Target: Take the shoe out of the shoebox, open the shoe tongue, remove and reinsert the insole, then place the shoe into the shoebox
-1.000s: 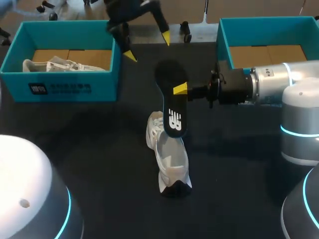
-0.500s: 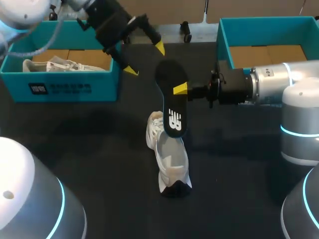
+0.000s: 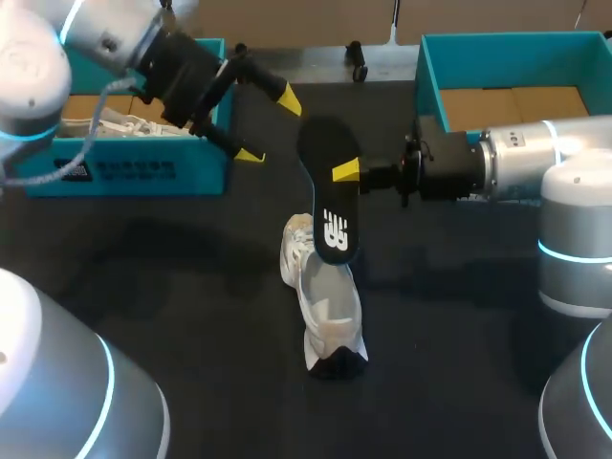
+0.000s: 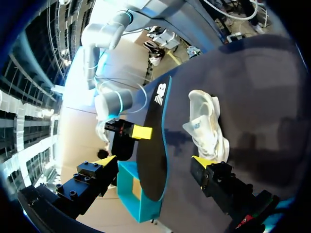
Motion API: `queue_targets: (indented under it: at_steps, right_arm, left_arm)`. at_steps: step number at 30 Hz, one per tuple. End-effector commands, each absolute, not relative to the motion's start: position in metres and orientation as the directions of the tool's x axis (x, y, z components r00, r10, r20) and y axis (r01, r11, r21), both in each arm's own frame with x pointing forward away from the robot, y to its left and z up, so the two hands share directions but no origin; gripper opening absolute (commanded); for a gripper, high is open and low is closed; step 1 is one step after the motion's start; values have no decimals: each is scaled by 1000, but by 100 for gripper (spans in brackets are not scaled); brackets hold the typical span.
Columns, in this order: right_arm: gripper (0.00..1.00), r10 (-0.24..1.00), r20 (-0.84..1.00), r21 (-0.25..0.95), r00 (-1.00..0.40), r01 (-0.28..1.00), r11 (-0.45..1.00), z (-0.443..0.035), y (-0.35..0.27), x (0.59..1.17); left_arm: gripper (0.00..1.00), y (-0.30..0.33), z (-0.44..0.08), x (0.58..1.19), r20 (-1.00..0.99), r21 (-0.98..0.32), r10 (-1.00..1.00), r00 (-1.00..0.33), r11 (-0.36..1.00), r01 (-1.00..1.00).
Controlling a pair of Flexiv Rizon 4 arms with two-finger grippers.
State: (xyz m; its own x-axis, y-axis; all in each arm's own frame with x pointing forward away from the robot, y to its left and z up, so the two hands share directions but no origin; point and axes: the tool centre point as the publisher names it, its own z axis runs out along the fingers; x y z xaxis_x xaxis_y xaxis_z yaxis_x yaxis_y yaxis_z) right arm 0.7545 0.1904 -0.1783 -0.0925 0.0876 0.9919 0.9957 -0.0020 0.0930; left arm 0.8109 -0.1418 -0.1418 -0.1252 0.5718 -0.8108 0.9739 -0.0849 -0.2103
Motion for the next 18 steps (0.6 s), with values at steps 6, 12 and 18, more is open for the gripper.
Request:
queue_targets:
  at_steps: [6,12,18]
  right_arm:
    - [0,89,992,93,-92,996,-4,-179,192,754]
    - [0,89,992,93,-92,996,-4,-179,192,754]
    - [0,89,992,93,-92,996,-4,-179,192,754]
  left_arm:
    - [100,-151,-186,816,-921,-232,346,-178,-120,965]
    - [100,-150,-189,818,-925,-251,325,-195,-138,958]
    - [100,-150,-189,818,-925,-251,325,-195,-138,958]
